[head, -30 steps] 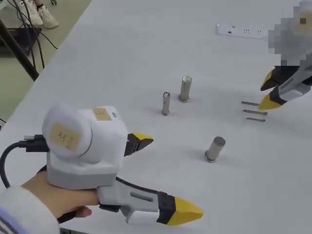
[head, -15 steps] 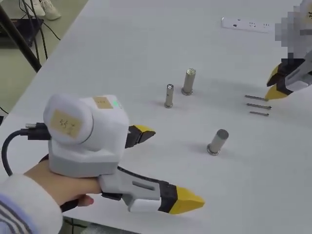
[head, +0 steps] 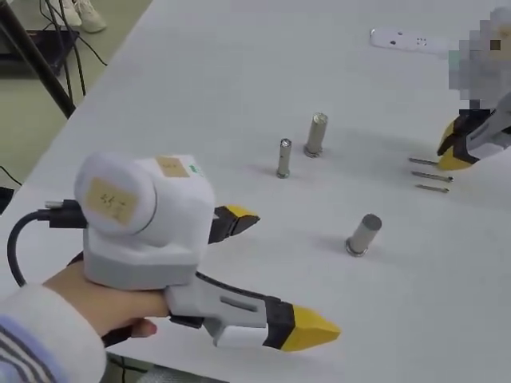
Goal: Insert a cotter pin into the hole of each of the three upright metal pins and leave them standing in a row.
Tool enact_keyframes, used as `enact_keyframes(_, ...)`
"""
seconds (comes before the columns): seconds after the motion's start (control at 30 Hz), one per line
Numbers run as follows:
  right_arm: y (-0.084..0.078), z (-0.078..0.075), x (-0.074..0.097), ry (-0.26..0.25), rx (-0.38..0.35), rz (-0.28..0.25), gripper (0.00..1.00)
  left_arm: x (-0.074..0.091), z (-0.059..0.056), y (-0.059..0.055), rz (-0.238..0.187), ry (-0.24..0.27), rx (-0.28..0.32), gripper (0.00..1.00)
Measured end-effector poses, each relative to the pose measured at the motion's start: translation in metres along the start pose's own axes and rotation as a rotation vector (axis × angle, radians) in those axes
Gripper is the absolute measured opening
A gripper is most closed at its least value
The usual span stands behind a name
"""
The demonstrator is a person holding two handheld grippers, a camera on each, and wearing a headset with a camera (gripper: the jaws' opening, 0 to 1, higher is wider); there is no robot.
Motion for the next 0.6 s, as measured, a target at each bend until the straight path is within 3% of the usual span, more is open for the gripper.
enact_keyframes(0.6,-0.0018,-0.0006,-0.0056,0.002,0.061,0.064,0.06,0.0010,-0.0019,0.0047,-0.020,-0.007,-0.017,0.90)
Point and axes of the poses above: the centre of the closed fingertips' face, and the gripper's own axes: x roughly backward along the fingers, z roughly to its left, y roughly out of its top, the point moved 1 cm from there along x, roughly backward along the fingers, and after that the axes turned 4 degrees about -x, right-handed, at the moved point
